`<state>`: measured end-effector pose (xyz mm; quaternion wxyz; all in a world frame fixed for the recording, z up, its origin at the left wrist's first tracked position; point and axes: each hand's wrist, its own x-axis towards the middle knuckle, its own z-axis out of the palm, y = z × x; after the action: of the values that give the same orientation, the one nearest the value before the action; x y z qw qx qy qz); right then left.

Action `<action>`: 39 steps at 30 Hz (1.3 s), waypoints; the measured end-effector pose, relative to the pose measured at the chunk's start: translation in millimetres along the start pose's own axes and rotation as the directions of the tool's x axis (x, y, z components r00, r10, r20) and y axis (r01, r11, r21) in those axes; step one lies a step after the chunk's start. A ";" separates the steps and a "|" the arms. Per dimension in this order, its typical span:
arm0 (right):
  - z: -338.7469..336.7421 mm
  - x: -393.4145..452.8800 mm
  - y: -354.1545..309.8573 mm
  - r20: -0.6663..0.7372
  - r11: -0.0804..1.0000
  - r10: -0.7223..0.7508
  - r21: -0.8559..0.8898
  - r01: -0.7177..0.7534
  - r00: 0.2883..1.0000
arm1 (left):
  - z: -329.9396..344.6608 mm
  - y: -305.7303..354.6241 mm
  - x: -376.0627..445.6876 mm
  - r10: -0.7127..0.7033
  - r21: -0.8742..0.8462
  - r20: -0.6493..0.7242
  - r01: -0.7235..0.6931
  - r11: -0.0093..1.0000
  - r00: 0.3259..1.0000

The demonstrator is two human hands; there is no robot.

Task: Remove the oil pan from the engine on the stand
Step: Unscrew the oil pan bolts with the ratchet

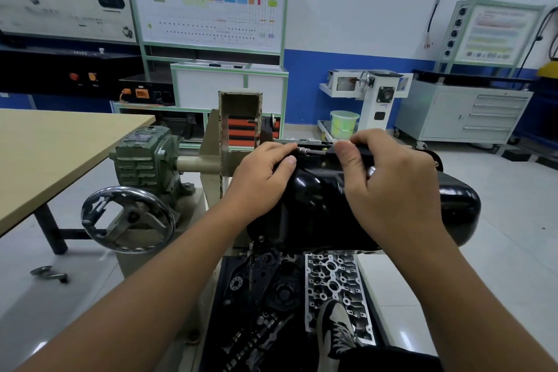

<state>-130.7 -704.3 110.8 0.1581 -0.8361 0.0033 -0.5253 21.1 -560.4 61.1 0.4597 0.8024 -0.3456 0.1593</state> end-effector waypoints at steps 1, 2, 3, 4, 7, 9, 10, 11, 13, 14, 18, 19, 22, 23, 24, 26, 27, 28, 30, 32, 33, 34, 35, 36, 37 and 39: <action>1.1 -0.2 0.6 -0.004 1.000 -0.004 -0.003 0.004 1.000 | 1.4 -1.1 -0.2 -0.007 -0.031 -0.021 0.007 1.000 1.000; 2.4 -0.2 1.8 -0.013 1.000 -0.029 0.004 0.029 0.999 | 2.6 -2.4 -0.3 -0.028 -0.077 -0.045 0.024 0.997 0.999; 3.3 -0.2 3.0 -0.016 0.998 -0.066 0.013 0.067 0.998 | 3.0 -3.7 0.0 -0.068 -0.138 -0.064 0.058 0.989 0.996; 3.6 -0.2 3.3 -0.004 0.994 -0.106 0.019 0.106 0.994 | 2.9 -4.8 0.9 -0.126 -0.210 -0.065 0.110 0.972 0.990; 5.0 -0.6 8.5 0.061 0.979 -0.199 0.044 0.197 0.978 | -0.9 -5.1 2.7 -0.257 -0.418 0.023 0.243 0.875 0.966; 5.3 -0.6 9.9 0.044 0.974 -0.220 0.066 0.217 0.975 | -3.4 -4.0 2.5 -0.261 -0.478 0.048 0.252 0.841 0.964; 5.2 -0.4 9.3 0.024 0.976 -0.210 0.068 0.208 0.977 | -4.1 -3.2 2.1 -0.256 -0.487 0.048 0.246 0.838 0.966; 5.5 -0.1 7.2 0.009 0.983 -0.174 0.052 0.174 0.985 | -4.3 -2.8 1.7 -0.248 -0.485 0.043 0.238 0.842 0.968; 5.8 0.1 5.5 0.003 0.998 -0.063 0.004 0.063 0.998 | -2.9 -4.0 1.8 -0.240 -0.466 0.032 0.227 0.855 0.970; 5.5 1.0 6.8 0.003 1.000 -0.020 -0.016 0.020 1.000 | -2.1 -5.2 2.7 -0.238 -0.452 0.029 0.225 0.863 0.971; 3.1 3.5 12.5 0.029 0.999 -0.037 -0.017 0.037 0.999 | -0.5 -10.1 7.1 -0.197 -0.344 -0.019 0.179 0.922 0.980; 2.7 3.7 13.1 0.038 0.998 -0.054 -0.012 0.054 0.998 | -0.4 -10.3 7.9 -0.189 -0.315 -0.029 0.170 0.934 0.982; -0.9 6.7 15.0 0.058 0.997 -0.078 0.006 0.078 0.995 | -2.2 -6.8 9.5 -0.151 -0.240 -0.058 0.133 0.961 0.987; -3.1 9.1 16.8 0.061 0.997 -0.079 0.005 0.079 0.995 | -3.0 -5.3 10.4 -0.130 -0.214 -0.066 0.113 0.970 0.989; -6.1 11.9 19.0 0.061 0.997 -0.074 0.003 0.074 0.995 | -3.8 -4.3 11.7 -0.102 -0.179 -0.074 0.088 0.980 0.992; -12.5 17.0 23.5 0.055 0.999 -0.051 -0.004 0.051 0.997 | -5.6 -3.7 14.5 -0.014 -0.057 -0.091 0.009 0.998 0.996; -15.6 18.9 26.0 0.050 0.999 -0.034 -0.008 0.035 0.998 | -6.4 -3.6 16.2 0.035 0.012 -0.091 -0.034 0.999 0.995; -18.5 20.2 28.3 0.043 1.000 -0.014 -0.014 0.015 0.999 | -7.4 -3.3 18.5 0.074 0.070 -0.086 -0.068 0.995 0.994; -22.5 21.9 31.8 0.038 0.999 0.035 -0.021 -0.034 0.999 | -9.7 -2.1 24.2 0.110 0.152 -0.071 -0.098 0.984 0.991; -23.6 23.1 33.8 0.037 0.997 0.070 -0.023 -0.069 0.997 | -10.9 0.6 29.3 0.124 0.214 -0.056 -0.109 0.971 0.991; -23.3 23.3 34.0 0.035 0.997 0.078 -0.024 -0.077 0.996 | -10.6 2.7 31.0 0.128 0.241 -0.052 -0.112 0.964 0.990; -22.6 23.0 33.5 0.033 0.996 0.083 -0.023 -0.082 0.996 | -9.6 5.2 32.1 0.128 0.263 -0.049 -0.111 0.958 0.991; -21.6 22.7 32.4 0.031 0.996 0.087 -0.021 -0.086 0.996 | -8.4 8.2 33.4 0.120 0.276 -0.050 -0.101 0.956 0.992; -20.2 22.7 31.4 0.031 0.996 0.093 -0.019 -0.093 0.995 | -7.3 11.3 35.5 0.103 0.280 -0.055 -0.084 0.956 0.993; -18.7 23.2 30.3 0.035 0.995 0.103 -0.017 -0.102 0.994 | -6.3 14.4 38.7 0.078 0.285 -0.064 -0.057 0.957 0.995; -15.8 25.8 28.8 0.040 0.992 0.124 -0.006 -0.124 0.991 | -4.7 20.6 46.6 0.012 0.322 -0.075 0.013 0.947 0.997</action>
<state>-128.4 -740.2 132.0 0.1892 -0.8449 0.0529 -0.4976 40.1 -582.5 103.2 0.3354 0.8601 -0.2970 0.2441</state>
